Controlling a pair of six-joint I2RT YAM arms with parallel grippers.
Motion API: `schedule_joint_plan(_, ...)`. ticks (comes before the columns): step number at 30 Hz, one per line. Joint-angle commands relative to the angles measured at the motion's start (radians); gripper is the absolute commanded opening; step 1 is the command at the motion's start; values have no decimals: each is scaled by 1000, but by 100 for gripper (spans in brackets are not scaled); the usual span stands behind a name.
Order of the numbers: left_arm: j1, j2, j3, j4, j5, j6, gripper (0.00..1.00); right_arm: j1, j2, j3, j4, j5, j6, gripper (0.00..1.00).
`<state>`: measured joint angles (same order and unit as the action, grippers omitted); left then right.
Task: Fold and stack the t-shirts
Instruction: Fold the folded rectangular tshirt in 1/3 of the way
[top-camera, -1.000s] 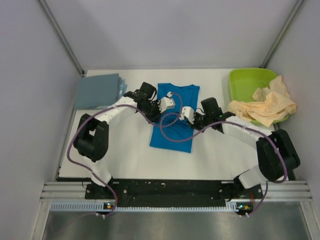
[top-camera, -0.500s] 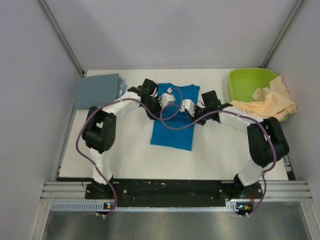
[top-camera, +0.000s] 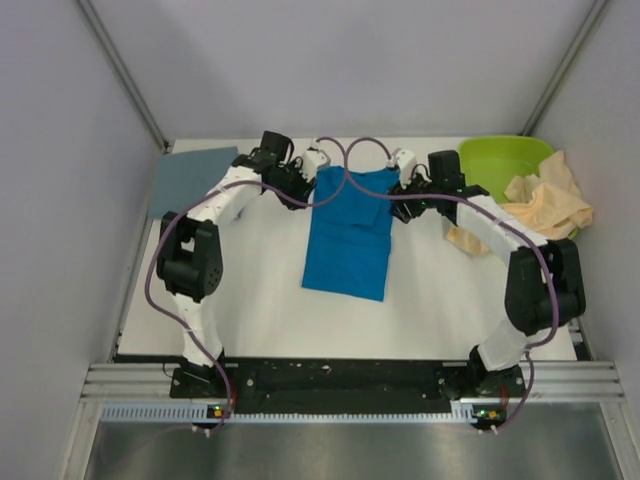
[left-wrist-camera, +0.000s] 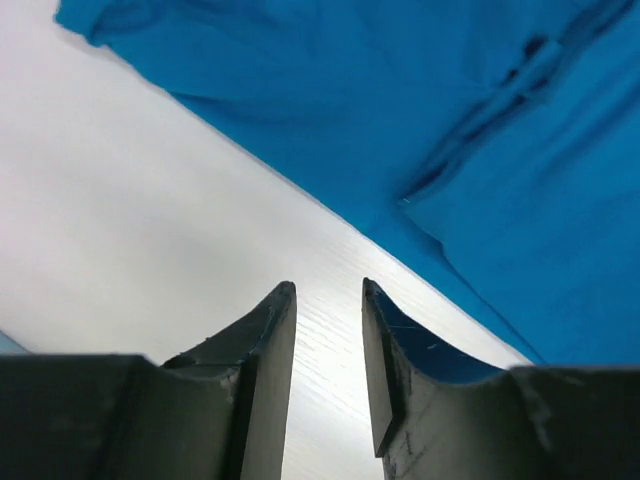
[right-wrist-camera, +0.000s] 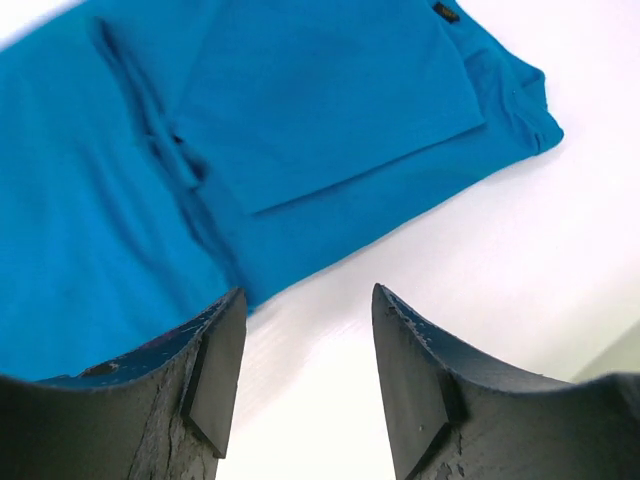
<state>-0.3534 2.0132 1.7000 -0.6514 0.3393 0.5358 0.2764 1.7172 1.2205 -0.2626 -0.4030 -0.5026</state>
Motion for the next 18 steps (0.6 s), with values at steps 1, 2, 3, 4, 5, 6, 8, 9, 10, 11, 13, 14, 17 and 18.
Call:
schedule_joint_plan(1, -25, -128, -123, 35, 208, 50, 41, -20, -162, -68, 42, -77, 301, 52)
schedule_joint_plan(2, -32, -110, -123, 39, 214, 26, 41, -37, -156, -69, 31, -77, 397, 50)
schedule_joint_plan(3, -30, -82, -106, 29, 224, 6, 41, -48, -137, -62, 20, -65, 494, 48)
schedule_joint_plan(4, -32, -53, -76, 4, 221, -11, 40, -49, -119, -59, -4, -48, 588, 48)
schedule_joint_plan(5, -32, -18, -50, -17, 215, -34, 41, -51, -96, -53, -29, -27, 616, 48)
schedule_joint_plan(6, -32, 5, -22, -37, 214, -55, 44, -51, -79, -64, -39, -11, 654, 47)
schedule_joint_plan(8, -32, 45, -2, -34, 211, -100, 49, -48, -45, -88, -38, 9, 687, 47)
schedule_joint_plan(9, -32, 51, -3, -19, 220, -115, 50, -45, -36, -98, -38, 19, 690, 48)
schedule_joint_plan(10, -30, 55, -13, 4, 230, -134, 52, -42, -25, -104, -38, 27, 688, 48)
schedule_joint_plan(11, -32, 61, -19, 24, 236, -154, 52, -40, -15, -110, -35, 24, 685, 48)
schedule_joint_plan(13, -32, 81, -20, 44, 237, -171, 52, -37, 5, -107, -36, 7, 684, 48)
schedule_joint_plan(14, -32, 91, -16, 42, 236, -174, 52, -36, 15, -107, -35, -2, 682, 47)
schedule_joint_plan(17, -32, 117, -8, 30, 231, -174, 48, -23, 51, -104, -30, -10, 681, 44)
schedule_joint_plan(18, -32, 119, -8, 36, 236, -174, 44, -22, 62, -102, -27, -17, 684, 41)
